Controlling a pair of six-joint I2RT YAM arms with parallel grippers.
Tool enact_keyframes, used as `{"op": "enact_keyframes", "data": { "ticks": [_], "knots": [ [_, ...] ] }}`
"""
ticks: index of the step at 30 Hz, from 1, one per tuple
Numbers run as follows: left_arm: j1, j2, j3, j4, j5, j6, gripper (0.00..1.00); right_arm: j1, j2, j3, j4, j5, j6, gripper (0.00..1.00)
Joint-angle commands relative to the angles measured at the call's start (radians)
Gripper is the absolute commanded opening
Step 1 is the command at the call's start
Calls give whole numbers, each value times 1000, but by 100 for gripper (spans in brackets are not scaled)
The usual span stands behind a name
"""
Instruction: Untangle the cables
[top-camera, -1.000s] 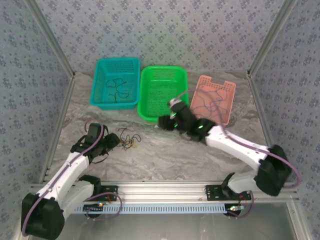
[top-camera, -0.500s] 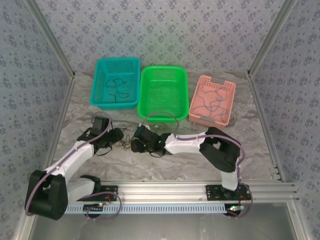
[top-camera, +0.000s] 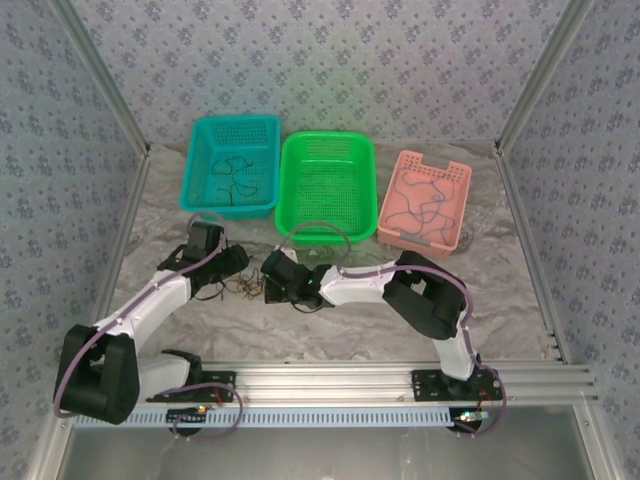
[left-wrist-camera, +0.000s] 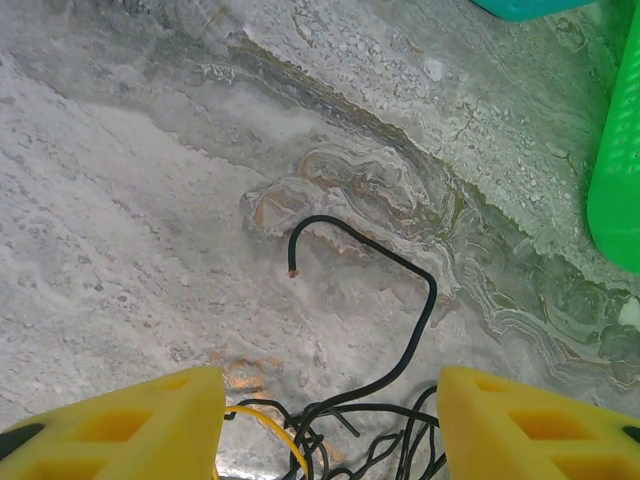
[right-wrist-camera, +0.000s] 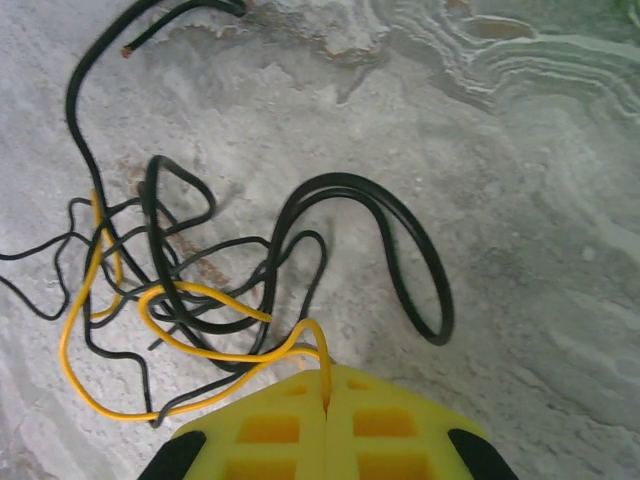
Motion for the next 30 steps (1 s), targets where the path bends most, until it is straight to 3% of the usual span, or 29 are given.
{"op": "enact_keyframes", "data": {
  "ticks": [1,10,12,14,16,22,30],
  "knots": [
    [-12,19,45,-9,-20,42,56,5,-60,-8,-39,56,-22,0],
    [-76,257,70,123,-24,55,50,7,-100,-72,-20,38,-22,0],
    [-86,284,76,127,-59,48,34,6,-122,-90,-23,50,-24,0],
    [-85,287,66,112,-115,30,10,-1,-163,-124,-30,71,-29,0],
    [-86,263,40,104,-164,14,0,-9,-221,-167,-50,101,-32,0],
    [-80,149,-28,61,-262,-3,0,-104,-531,-376,-175,191,-64,0],
    [-77,119,-43,39,-266,-12,0,-410,-1122,-539,-495,170,-160,0]
  ]
}}
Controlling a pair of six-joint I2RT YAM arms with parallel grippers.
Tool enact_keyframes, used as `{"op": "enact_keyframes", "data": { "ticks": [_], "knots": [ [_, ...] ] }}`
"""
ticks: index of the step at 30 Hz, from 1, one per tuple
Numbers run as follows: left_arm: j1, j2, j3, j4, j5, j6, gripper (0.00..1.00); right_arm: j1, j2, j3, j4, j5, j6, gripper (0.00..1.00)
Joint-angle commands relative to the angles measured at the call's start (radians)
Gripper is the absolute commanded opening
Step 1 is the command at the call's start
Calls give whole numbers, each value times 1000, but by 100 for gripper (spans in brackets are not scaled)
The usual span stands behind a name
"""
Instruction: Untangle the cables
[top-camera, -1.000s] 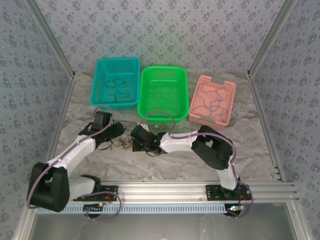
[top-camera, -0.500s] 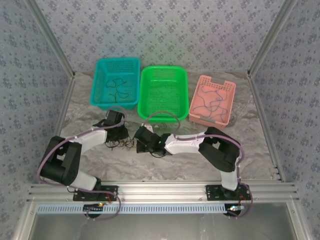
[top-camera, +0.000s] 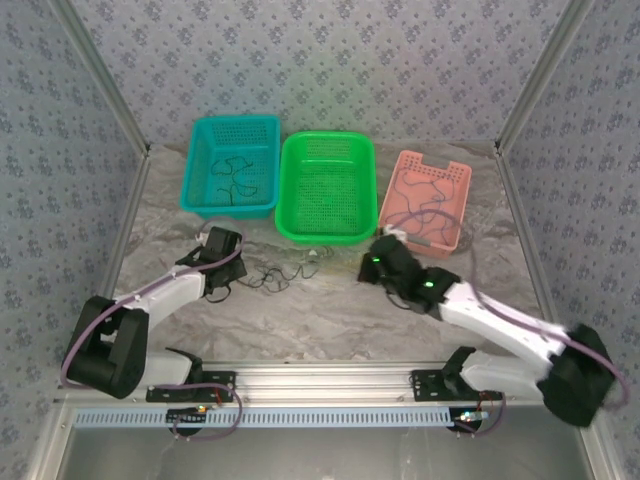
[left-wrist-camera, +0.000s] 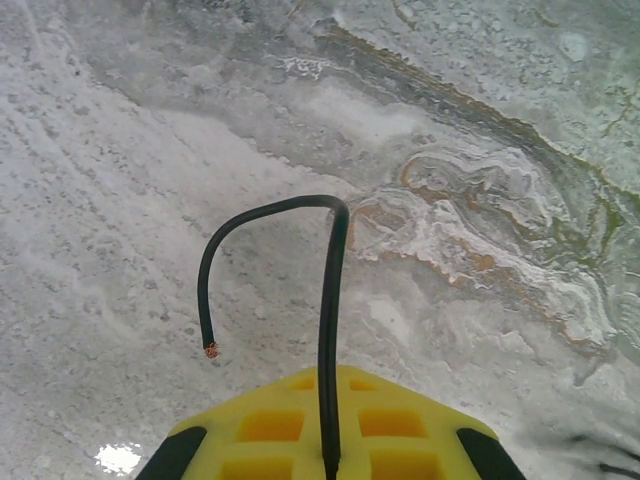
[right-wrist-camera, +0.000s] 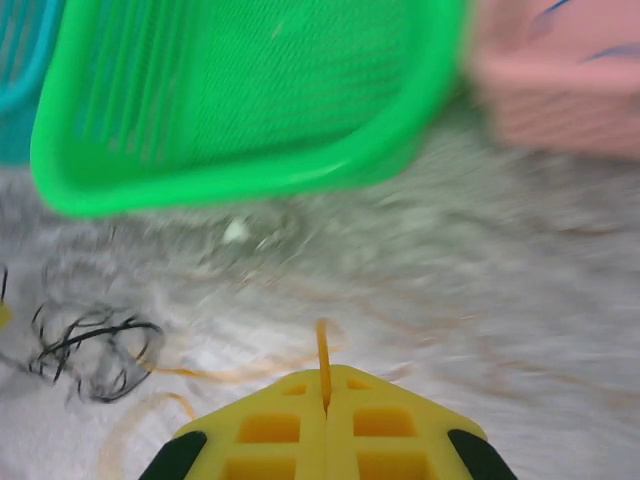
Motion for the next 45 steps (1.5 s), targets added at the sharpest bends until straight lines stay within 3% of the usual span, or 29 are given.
{"op": "enact_keyframes", "data": {
  "ticks": [1,8,13,15,17,20,24,31,38,45],
  "knots": [
    [4,-22,-18,-27,-29,-16,0,-111,-205,-19,-228,-12,-81,0],
    [1,-38,-14,-21,8,-22,0,-331,-362,66,-412,-125,-202,0],
    [-36,-82,-6,26,129,-14,0,-352,-355,100,-360,-225,-238,0],
    [-68,-120,13,6,136,-27,14,-352,-339,109,-332,-280,-258,0],
    [-107,-174,41,-39,122,-34,47,-343,-326,112,-300,-331,-276,0],
    [-158,-259,80,-89,118,-26,60,-341,-303,122,-247,-416,-302,0],
    [-227,-364,121,-92,163,21,61,-336,-238,160,-230,-528,-346,0],
    [-392,-397,234,-19,347,133,59,-244,-131,210,-204,-527,-354,0],
    [-555,-270,348,-28,330,281,62,-88,16,308,-213,-468,-355,0],
    [-580,-221,375,-36,333,328,63,7,90,354,-221,-425,-358,0]
  ]
}}
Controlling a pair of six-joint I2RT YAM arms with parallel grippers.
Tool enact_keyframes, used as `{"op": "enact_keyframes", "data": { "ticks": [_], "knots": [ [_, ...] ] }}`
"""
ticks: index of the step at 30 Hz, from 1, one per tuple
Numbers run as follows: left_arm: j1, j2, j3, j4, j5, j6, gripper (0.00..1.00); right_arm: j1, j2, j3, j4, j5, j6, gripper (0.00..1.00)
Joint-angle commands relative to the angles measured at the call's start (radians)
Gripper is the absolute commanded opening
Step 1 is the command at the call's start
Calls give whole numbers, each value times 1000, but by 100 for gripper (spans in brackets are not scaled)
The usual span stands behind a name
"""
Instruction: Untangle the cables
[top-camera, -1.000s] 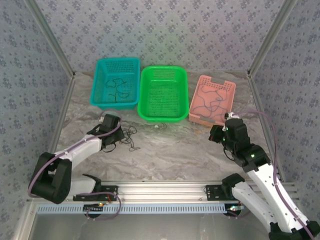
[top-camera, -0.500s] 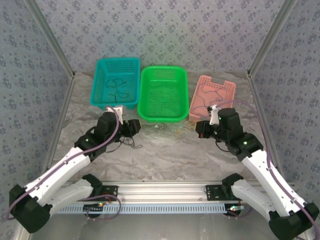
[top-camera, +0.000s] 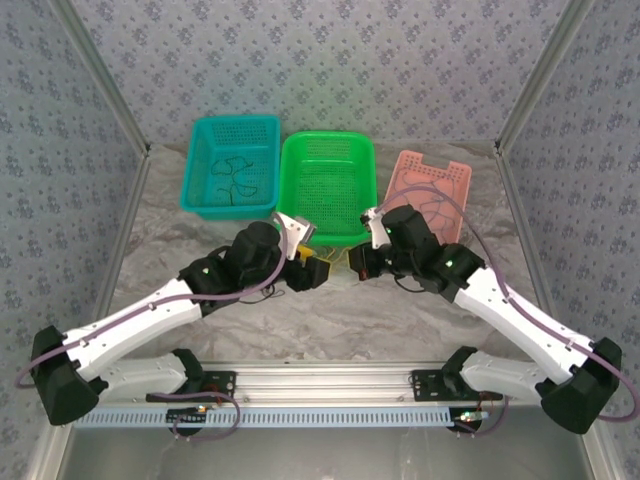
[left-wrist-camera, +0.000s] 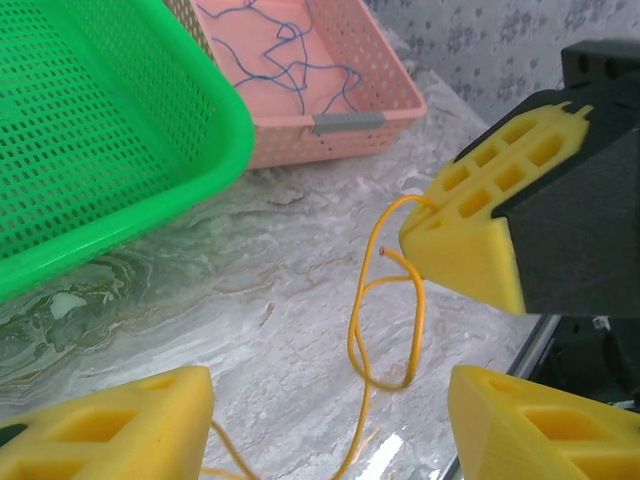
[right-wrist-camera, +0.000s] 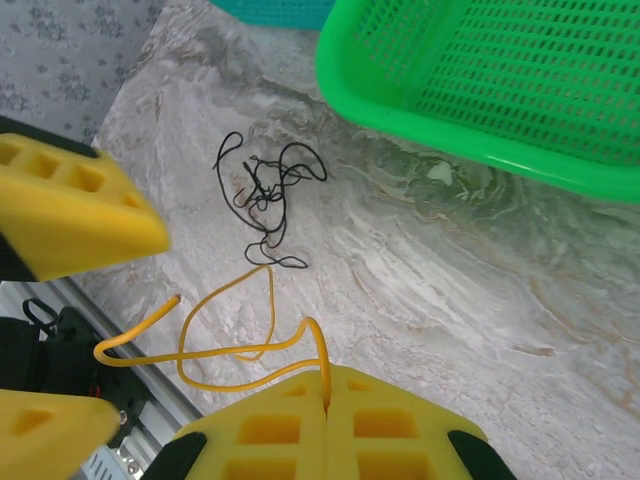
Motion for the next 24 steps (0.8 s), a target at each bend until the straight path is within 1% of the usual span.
{"op": "enact_keyframes", "data": {
  "ticks": [1,8,12,13,14,16,17,18,21,24],
  "knots": [
    [-4,-2,46,0,14,51,62,24,12,40,-4,33,-19,0],
    [-4,19,51,-11,-2,57,58,49,25,44,-4,17,-25,0],
    [-4,53,66,-11,2,53,50,65,30,45,-6,21,-27,0],
    [-4,59,70,-11,1,52,47,68,30,45,-6,21,-28,0],
    [-4,62,70,-8,-6,49,40,70,28,43,-6,23,-27,0],
    [-4,54,68,-5,-45,32,17,72,25,38,-7,26,-27,0],
    [-3,46,69,-10,-70,23,4,72,23,36,-8,27,-29,0],
    [-2,39,73,-14,-91,15,0,72,20,32,-8,26,-28,0],
    [14,8,85,-18,-118,-3,0,75,18,20,-3,11,-33,0],
    [64,-15,105,-6,-96,-38,0,86,29,3,9,-7,-40,0]
  ]
}}
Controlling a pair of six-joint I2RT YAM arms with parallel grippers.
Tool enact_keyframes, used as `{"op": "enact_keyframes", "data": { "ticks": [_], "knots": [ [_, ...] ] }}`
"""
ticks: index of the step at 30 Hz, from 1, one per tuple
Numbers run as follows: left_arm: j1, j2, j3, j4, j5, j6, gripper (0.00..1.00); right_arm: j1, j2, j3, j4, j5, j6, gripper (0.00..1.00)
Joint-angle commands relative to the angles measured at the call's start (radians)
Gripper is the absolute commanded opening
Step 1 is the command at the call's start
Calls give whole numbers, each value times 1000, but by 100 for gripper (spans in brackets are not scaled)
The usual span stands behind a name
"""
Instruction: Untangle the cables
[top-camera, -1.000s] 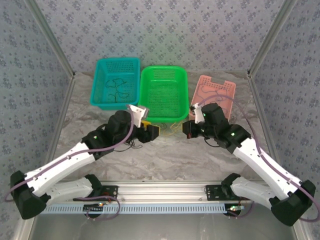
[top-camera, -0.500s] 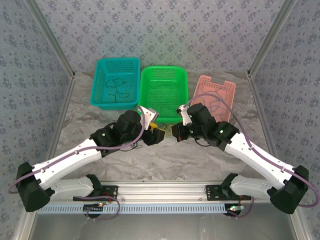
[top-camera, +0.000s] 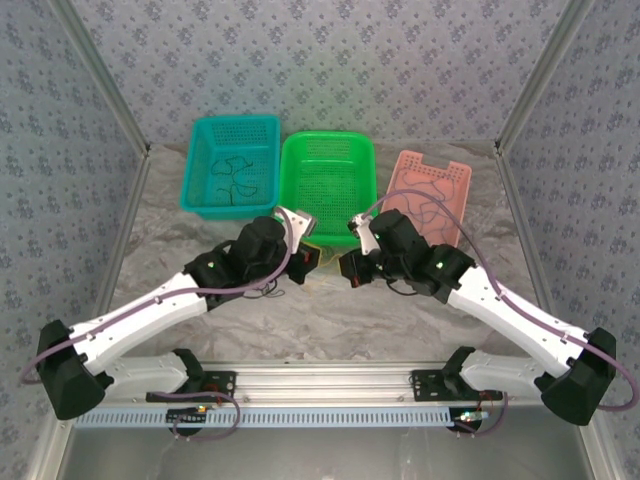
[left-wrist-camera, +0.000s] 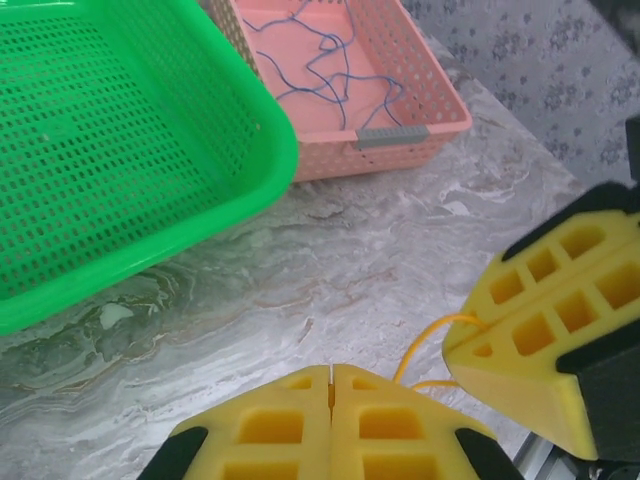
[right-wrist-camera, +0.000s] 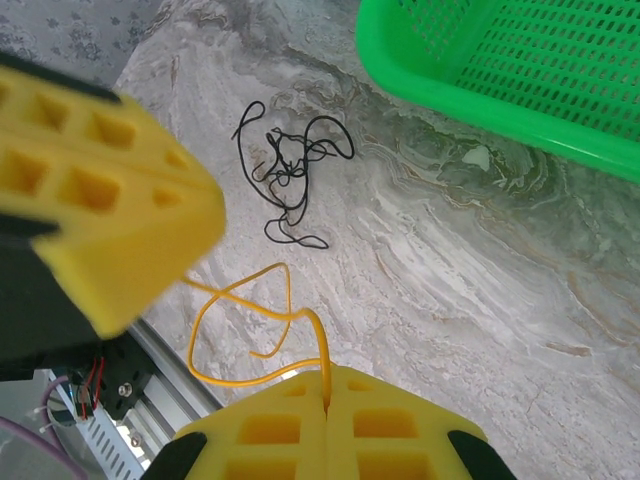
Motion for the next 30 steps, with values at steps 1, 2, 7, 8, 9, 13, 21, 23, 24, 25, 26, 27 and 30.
{"op": "enact_keyframes", "data": {
  "ticks": [1,2,7,8,9,13,21,23,24,25,26,27,30],
  "knots": [
    [62,-53,61,21,1,-55,0,20,6,-14,16,-22,-27,0],
    [86,-55,66,39,33,-72,0,32,12,-19,28,-26,-28,0],
    [158,-48,87,128,131,-145,0,93,46,-37,85,-46,-19,0],
    [170,-40,94,148,150,-162,0,104,58,-39,104,-58,-15,0],
    [181,-31,102,166,167,-178,0,115,70,-40,123,-69,-10,0],
    [199,9,139,213,195,-222,0,180,133,-21,180,-87,-5,0],
    [226,91,156,319,262,-313,0,250,200,-28,335,-126,33,0],
    [225,111,150,344,280,-334,0,242,192,-40,365,-128,51,0],
    [225,118,146,348,285,-340,0,231,184,-49,374,-128,63,0],
    [226,118,146,340,281,-342,0,217,178,-56,382,-128,79,0],
    [225,110,151,316,266,-337,0,199,171,-66,391,-137,95,0],
    [225,95,150,293,251,-329,5,184,162,-76,401,-145,110,0],
    [225,27,134,253,211,-319,30,147,136,-104,431,-171,143,0]
  ]
}}
